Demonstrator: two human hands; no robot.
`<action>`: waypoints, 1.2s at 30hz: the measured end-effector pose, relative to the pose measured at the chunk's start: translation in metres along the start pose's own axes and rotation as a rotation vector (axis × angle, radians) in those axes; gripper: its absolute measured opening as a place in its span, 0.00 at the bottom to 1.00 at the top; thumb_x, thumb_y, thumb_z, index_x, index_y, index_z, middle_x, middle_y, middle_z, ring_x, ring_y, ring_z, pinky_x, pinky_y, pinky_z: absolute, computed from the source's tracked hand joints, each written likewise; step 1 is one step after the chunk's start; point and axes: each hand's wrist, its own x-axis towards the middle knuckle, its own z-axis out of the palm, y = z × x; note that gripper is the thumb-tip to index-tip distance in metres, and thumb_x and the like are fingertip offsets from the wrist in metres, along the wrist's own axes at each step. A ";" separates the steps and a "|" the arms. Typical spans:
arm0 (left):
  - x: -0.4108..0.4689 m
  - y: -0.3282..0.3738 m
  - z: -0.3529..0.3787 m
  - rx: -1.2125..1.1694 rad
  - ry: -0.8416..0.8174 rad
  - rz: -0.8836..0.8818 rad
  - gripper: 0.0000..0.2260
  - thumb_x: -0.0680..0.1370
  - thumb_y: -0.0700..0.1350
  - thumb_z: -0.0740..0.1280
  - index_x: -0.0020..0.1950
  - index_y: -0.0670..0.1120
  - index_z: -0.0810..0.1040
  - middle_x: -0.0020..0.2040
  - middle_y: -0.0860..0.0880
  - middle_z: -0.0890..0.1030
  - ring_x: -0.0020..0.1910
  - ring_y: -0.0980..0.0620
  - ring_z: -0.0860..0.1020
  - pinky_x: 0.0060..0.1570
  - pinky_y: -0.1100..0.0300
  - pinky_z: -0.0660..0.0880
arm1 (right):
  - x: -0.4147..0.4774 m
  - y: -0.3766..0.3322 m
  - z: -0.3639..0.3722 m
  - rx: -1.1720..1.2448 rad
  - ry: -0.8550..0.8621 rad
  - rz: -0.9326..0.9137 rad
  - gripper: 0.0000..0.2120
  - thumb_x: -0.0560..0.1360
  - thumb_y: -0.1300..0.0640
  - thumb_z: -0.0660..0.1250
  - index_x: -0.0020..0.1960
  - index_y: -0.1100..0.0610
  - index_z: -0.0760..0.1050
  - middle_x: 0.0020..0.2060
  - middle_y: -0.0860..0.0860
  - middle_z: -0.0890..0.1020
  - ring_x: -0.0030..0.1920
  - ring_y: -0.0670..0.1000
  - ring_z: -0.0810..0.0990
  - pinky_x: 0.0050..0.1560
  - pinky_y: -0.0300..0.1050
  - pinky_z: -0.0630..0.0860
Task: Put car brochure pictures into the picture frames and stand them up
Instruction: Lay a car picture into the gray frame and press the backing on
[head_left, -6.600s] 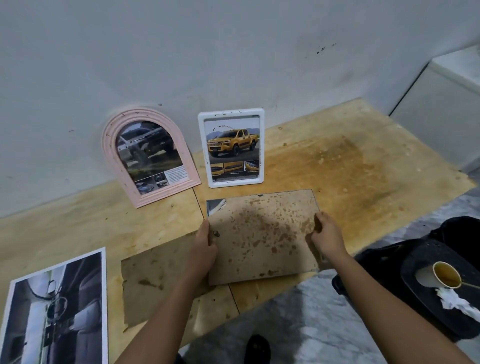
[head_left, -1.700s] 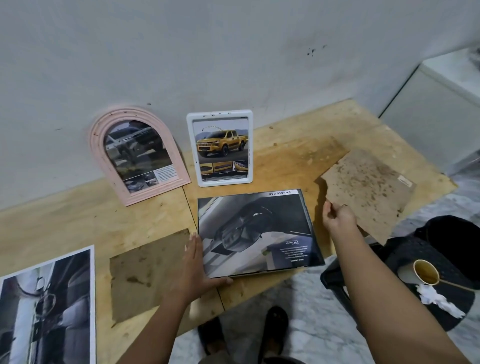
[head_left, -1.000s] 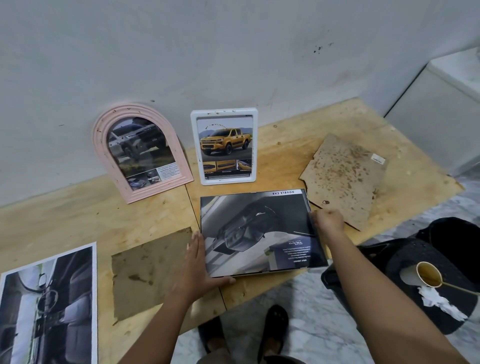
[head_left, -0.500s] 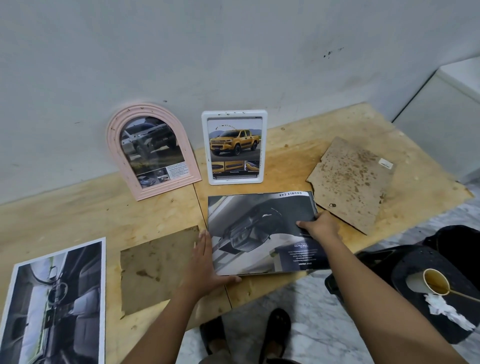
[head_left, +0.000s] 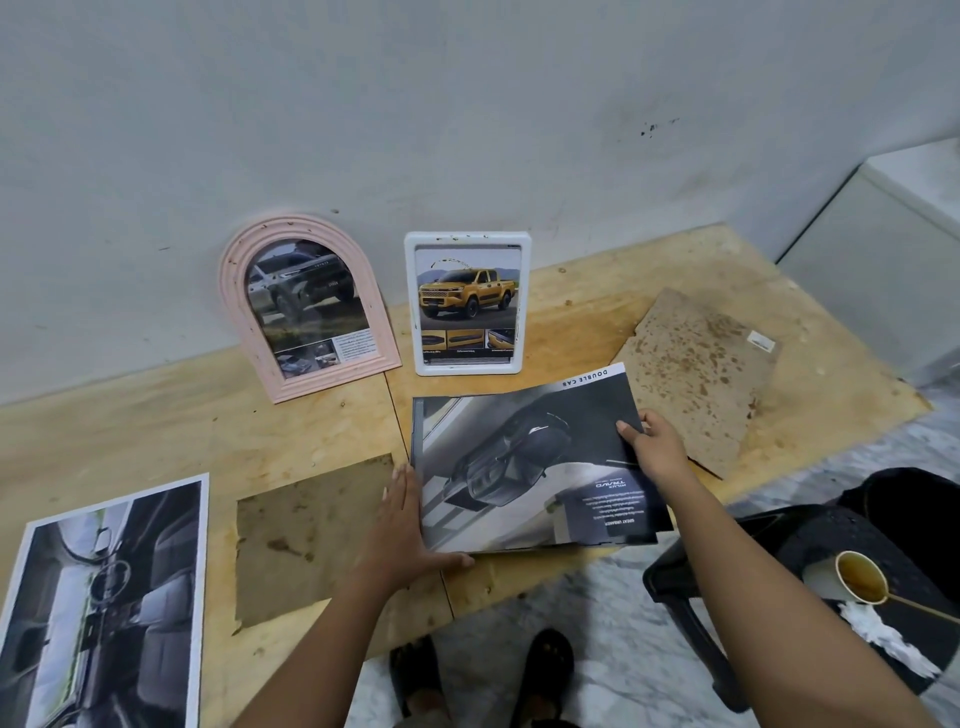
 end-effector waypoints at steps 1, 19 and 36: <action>0.000 0.000 0.000 -0.003 0.002 0.001 0.69 0.49 0.83 0.54 0.74 0.41 0.31 0.76 0.47 0.33 0.71 0.55 0.31 0.70 0.59 0.34 | 0.000 0.000 -0.004 0.020 0.010 0.007 0.02 0.78 0.62 0.63 0.49 0.60 0.73 0.45 0.56 0.80 0.43 0.55 0.78 0.37 0.42 0.72; -0.001 0.004 0.017 -0.190 0.075 -0.038 0.58 0.63 0.61 0.75 0.77 0.42 0.40 0.77 0.46 0.37 0.75 0.50 0.36 0.74 0.48 0.39 | 0.003 0.010 -0.024 0.259 0.044 0.152 0.03 0.76 0.62 0.65 0.45 0.60 0.76 0.40 0.57 0.80 0.37 0.55 0.78 0.37 0.45 0.73; -0.057 0.035 -0.068 -1.678 0.322 -0.189 0.16 0.80 0.53 0.59 0.56 0.45 0.80 0.54 0.40 0.82 0.51 0.41 0.81 0.50 0.47 0.78 | 0.004 -0.060 0.032 0.156 -0.360 -0.130 0.05 0.76 0.55 0.66 0.48 0.55 0.78 0.48 0.56 0.83 0.47 0.56 0.81 0.47 0.48 0.75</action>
